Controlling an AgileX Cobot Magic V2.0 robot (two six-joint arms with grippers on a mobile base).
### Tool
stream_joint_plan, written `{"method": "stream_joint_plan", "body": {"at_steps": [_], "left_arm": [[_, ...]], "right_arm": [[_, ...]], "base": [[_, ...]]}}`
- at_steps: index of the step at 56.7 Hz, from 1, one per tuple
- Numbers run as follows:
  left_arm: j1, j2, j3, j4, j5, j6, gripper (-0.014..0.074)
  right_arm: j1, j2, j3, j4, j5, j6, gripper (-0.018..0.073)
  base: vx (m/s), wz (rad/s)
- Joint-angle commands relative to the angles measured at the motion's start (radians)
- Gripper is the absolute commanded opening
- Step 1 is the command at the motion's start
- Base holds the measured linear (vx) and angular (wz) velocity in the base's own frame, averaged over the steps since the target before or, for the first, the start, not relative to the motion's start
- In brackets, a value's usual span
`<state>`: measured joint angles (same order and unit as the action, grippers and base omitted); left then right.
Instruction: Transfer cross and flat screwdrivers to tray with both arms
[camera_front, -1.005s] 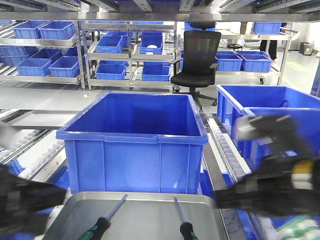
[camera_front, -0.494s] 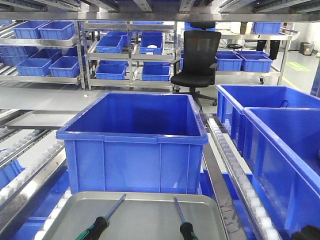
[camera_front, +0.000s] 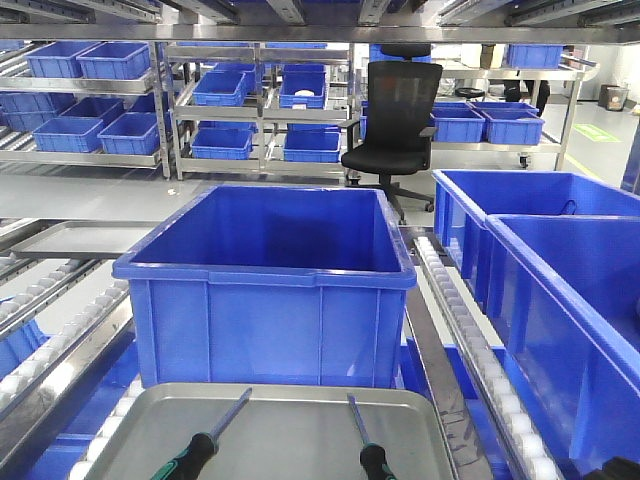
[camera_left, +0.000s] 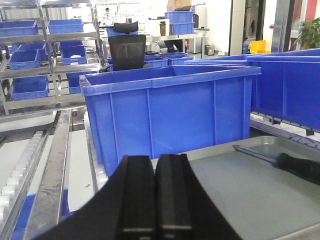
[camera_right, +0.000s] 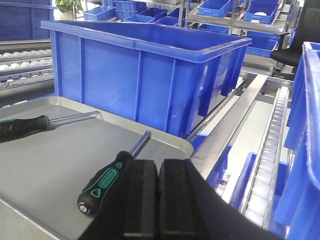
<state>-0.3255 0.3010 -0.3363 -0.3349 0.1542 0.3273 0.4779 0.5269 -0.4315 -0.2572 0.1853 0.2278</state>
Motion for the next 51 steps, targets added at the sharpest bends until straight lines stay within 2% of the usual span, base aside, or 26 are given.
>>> {"method": "stream_joint_plan", "body": {"at_steps": [1, 4, 9, 13, 22, 25, 27, 51], "left_arm": [[-0.004, 0.012, -0.028, -0.009, -0.089, -0.006, 0.0], [-0.004, 0.011, -0.016, 0.008, -0.097, 0.0, 0.0], [0.025, -0.026, 0.048, 0.172, -0.117, 0.0, 0.0], [0.084, -0.083, 0.137, 0.245, -0.154, -0.031, 0.0], [0.209, -0.234, 0.348, 0.253, -0.238, -0.153, 0.0], [0.232, -0.288, 0.336, 0.282, -0.107, -0.168, 0.0], [0.244, -0.326, 0.334, 0.295, -0.08, -0.168, 0.0], [0.244, -0.325, 0.338, 0.303, -0.081, -0.168, 0.0]], "right_arm": [[-0.002, 0.002, -0.03, -0.014, -0.083, -0.002, -0.0008], [-0.002, 0.002, -0.03, -0.014, -0.085, -0.002, -0.0008], [-0.002, 0.003, -0.03, -0.014, -0.085, -0.002, -0.0008], [-0.002, 0.003, -0.03, -0.014, -0.086, -0.002, -0.0008], [-0.002, 0.003, -0.03, -0.014, -0.086, -0.002, -0.0008], [-0.002, 0.003, -0.03, -0.014, -0.086, -0.002, -0.0008], [-0.002, 0.003, -0.03, -0.014, -0.086, -0.002, -0.0008], [-0.002, 0.007, -0.03, -0.014, -0.086, -0.002, -0.0008]], "base": [[0.0, 0.0], [0.0, 0.0], [0.0, 0.01], [0.0, 0.02], [0.0, 0.01], [0.0, 0.0], [0.0, 0.0], [0.0, 0.0]]}}
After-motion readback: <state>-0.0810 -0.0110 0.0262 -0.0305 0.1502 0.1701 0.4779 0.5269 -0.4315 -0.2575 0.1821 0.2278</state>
